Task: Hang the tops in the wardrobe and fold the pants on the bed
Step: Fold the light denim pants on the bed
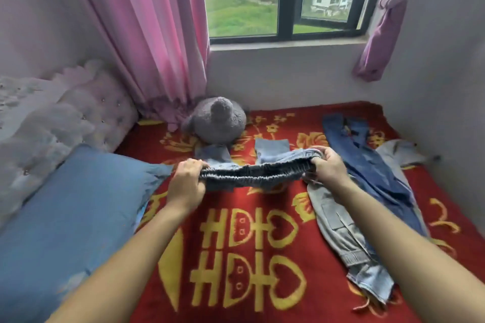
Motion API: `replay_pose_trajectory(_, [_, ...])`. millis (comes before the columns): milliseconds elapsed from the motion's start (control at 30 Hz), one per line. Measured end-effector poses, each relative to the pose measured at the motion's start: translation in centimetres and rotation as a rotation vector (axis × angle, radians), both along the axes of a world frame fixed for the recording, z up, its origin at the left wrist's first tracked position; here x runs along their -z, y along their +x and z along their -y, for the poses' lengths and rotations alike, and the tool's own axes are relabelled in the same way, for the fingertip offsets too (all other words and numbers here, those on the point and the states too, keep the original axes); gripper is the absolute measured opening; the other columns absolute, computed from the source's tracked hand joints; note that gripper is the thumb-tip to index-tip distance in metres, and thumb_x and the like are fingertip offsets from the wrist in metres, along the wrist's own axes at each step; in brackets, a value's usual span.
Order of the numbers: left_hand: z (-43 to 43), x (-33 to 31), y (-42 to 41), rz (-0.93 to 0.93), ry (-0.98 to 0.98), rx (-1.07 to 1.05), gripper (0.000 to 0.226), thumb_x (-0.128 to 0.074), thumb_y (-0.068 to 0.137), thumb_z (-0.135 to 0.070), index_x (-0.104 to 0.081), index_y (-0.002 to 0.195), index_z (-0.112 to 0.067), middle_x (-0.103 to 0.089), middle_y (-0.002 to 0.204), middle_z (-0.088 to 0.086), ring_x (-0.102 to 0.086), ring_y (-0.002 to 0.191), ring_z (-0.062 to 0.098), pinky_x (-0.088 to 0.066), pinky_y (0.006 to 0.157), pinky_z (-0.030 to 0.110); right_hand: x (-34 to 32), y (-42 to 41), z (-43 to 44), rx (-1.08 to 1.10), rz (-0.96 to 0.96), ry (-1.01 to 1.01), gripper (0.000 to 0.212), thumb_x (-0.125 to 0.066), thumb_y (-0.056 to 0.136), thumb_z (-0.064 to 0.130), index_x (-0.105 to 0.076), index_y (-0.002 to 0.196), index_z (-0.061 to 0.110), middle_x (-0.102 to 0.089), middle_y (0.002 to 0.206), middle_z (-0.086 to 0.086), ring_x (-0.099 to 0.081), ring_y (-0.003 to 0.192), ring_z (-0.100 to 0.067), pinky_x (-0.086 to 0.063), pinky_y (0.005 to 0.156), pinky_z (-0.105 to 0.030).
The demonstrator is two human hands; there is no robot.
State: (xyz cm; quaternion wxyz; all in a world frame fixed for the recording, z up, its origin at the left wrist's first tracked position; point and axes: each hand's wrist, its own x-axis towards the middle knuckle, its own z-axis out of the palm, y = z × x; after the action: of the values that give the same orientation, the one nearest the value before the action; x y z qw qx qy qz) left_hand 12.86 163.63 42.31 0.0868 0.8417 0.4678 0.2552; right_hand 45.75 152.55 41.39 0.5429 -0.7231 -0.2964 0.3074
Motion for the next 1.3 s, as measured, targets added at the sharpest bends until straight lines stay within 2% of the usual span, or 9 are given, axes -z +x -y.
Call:
replay_pose_trajectory(167, [8.4,11.9,-1.1,-0.475,-0.354,-0.056,0.043,-0.056,0.082,-0.012,-0.065,0.12,-0.03,-0.064,0.118,0.001,-0.052,0.12,0.024,-0.044,0.094,0.034,16.8,-0.5,7.5,-0.119,-0.03,-0.392,0.033,-0.046,0.067,0.017,-0.062,0.091,0.032,-0.071,0.11,-0.008,-0.068,0.101,-0.028,-0.055,0.091,-0.056])
replay_pose_trajectory(267, [13.4,17.4,-1.8,-0.711,-0.457,-0.019,0.04,-0.055,0.09,-0.025,-0.061,0.127,-0.037,-0.065,0.119,-0.001,-0.051,0.12,0.022,-0.041,0.093,0.033,19.5,-3.2,12.6,-0.236,0.074,-0.593,0.034,-0.048,0.074,0.02,-0.064,0.101,0.035,-0.071,0.113,-0.003,-0.066,0.106,-0.028,-0.052,0.095,-0.046])
replay_pose_trajectory(333, [16.5,20.9,-2.5,-0.773,-0.505,-0.013,0.037,-0.057,0.089,-0.023,-0.064,0.124,-0.034,-0.067,0.117,-0.001,-0.053,0.118,0.023,-0.042,0.091,0.035,21.1,-4.3,15.8,-0.346,0.176,-0.713,0.04,-0.05,0.085,0.01,-0.064,0.118,0.028,-0.07,0.12,-0.005,-0.062,0.115,-0.028,-0.045,0.095,-0.033])
replay_pose_trajectory(500, [22.8,27.3,-3.5,-0.9,-0.596,-0.043,0.02,-0.059,0.085,-0.021,-0.068,0.103,-0.025,-0.07,0.104,-0.002,-0.061,0.105,0.023,-0.04,0.085,0.035,27.6,-6.3,22.8,-0.564,0.326,-0.893,0.047,-0.046,0.089,0.019,-0.05,0.134,0.032,-0.067,0.121,-0.016,-0.06,0.111,-0.041,-0.048,0.088,-0.043])
replay_pose_trajectory(800, [28.4,38.5,-4.5,-1.058,-0.714,-0.042,0.03,-0.053,0.085,0.001,-0.054,0.112,-0.01,-0.062,0.111,0.011,-0.058,0.108,0.031,-0.047,0.083,0.041,38.8,-9.3,27.6,-0.804,0.723,-0.958,0.024,-0.051,0.091,0.019,-0.052,0.114,0.012,-0.064,0.104,-0.014,-0.063,0.095,-0.038,-0.043,0.067,-0.039])
replay_pose_trajectory(900, [28.8,41.7,-4.9,-1.028,-0.893,-0.019,0.035,-0.056,0.084,-0.004,-0.048,0.118,-0.008,-0.051,0.126,0.011,-0.044,0.124,0.031,-0.048,0.087,0.046,41.2,-9.5,28.2,-0.85,0.659,-1.024,0.034,-0.055,0.09,0.019,-0.05,0.124,0.015,-0.059,0.11,-0.015,-0.061,0.1,-0.039,-0.041,0.07,-0.039])
replay_pose_trajectory(1000, [28.0,44.8,-4.9,-0.887,-1.155,-0.094,0.026,-0.053,0.087,-0.02,-0.048,0.109,-0.008,-0.047,0.129,0.014,-0.041,0.125,0.033,-0.045,0.089,0.046,43.7,-8.7,27.8,-0.897,0.277,-1.169,0.051,-0.06,0.084,0.023,-0.049,0.134,0.029,-0.049,0.119,-0.013,-0.054,0.113,-0.036,-0.047,0.094,-0.04])
replay_pose_trajectory(1133, [25.7,45.5,-4.2,-0.572,-0.91,-0.431,0.03,-0.041,0.095,-0.028,-0.061,0.105,-0.009,-0.065,0.108,0.021,-0.059,0.1,0.04,-0.044,0.078,0.041,44.9,-7.0,25.9,-0.498,0.245,-1.032,0.025,-0.049,0.087,0.017,-0.069,0.099,0.028,-0.052,0.117,-0.009,-0.052,0.114,-0.029,-0.042,0.096,-0.036])
replay_pose_trajectory(1300, [20.1,47.6,-4.2,0.035,-0.81,-1.068,0.042,-0.053,0.092,-0.04,-0.053,0.121,-0.01,-0.058,0.123,0.01,-0.052,0.116,0.029,-0.037,0.098,0.034,46.7,-4.8,20.4,0.043,0.178,-0.89,0.035,-0.047,0.099,0.033,-0.057,0.128,0.016,-0.06,0.129,-0.01,-0.053,0.122,-0.028,-0.036,0.101,-0.032])
